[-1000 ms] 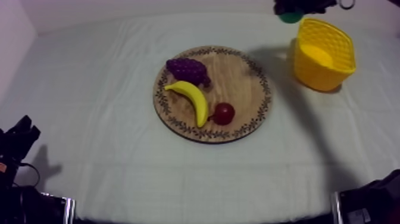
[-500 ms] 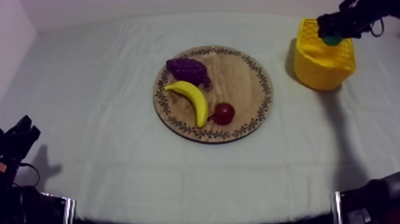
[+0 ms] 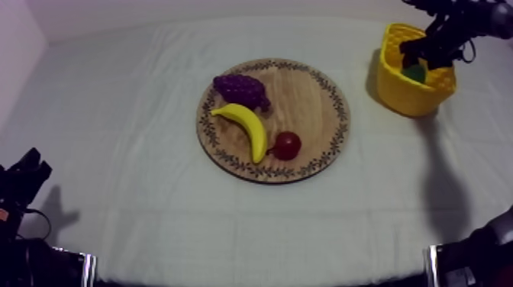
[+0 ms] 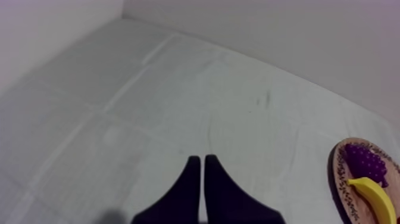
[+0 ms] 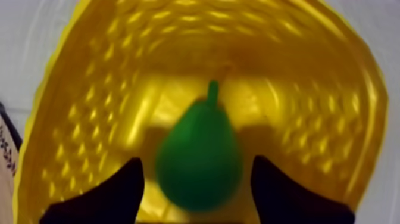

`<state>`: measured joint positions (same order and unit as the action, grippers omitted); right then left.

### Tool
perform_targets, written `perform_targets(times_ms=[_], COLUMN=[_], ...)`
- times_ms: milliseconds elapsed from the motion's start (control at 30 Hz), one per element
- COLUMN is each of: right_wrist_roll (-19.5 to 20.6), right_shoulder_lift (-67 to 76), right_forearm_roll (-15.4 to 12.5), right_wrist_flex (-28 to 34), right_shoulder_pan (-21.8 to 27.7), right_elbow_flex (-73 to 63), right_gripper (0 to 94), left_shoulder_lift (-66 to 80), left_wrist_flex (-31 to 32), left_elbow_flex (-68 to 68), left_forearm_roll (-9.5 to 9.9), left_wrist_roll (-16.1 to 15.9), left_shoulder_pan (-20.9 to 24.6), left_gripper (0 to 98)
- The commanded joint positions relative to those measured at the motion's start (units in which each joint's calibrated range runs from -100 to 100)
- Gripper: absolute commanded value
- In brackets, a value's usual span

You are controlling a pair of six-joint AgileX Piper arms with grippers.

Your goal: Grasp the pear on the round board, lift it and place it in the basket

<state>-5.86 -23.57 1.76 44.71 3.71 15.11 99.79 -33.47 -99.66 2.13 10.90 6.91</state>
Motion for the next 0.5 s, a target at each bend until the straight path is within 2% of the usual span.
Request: perform_targets(times_ms=[0, 167, 267, 333, 467], right_wrist_roll=[0.2, 1.2, 1.3, 1.4, 1.4], right_shoulder_lift=[-3.9, -7.5, -7.2, -5.8, -0.6], right_forearm_roll=[0.3, 1.0, 1.0, 0.9, 0.2], right_wrist_flex=[0.9, 0.9, 0.4, 0.3, 0.6], right_shoulder_pan=[0.0, -0.2, -0.2, -0.2, -0.3], right_elbow_flex=[-3.2, -6.4, -6.3, -5.7, -3.2], right_gripper=[58.2, 62.8, 58.6, 47.5, 17.5], left_shoulder_lift=[0.0, 0.0, 0.0, 0.0, 0.0], left_wrist_flex=[0.0, 0.0, 0.0, 0.0, 0.0], left_elbow_flex=[0.0, 0.0, 0.0, 0.0, 0.0], left_forearm_roll=[-0.01, -0.01, -0.01, -0.01, -0.01], left_wrist_roll=[0.0, 0.0, 0.0, 0.0, 0.0], left_shoulder_pan=[0.0, 0.0, 0.0, 0.0, 0.0], left_gripper=[0.1, 0.1, 0.1, 0.1, 0.1])
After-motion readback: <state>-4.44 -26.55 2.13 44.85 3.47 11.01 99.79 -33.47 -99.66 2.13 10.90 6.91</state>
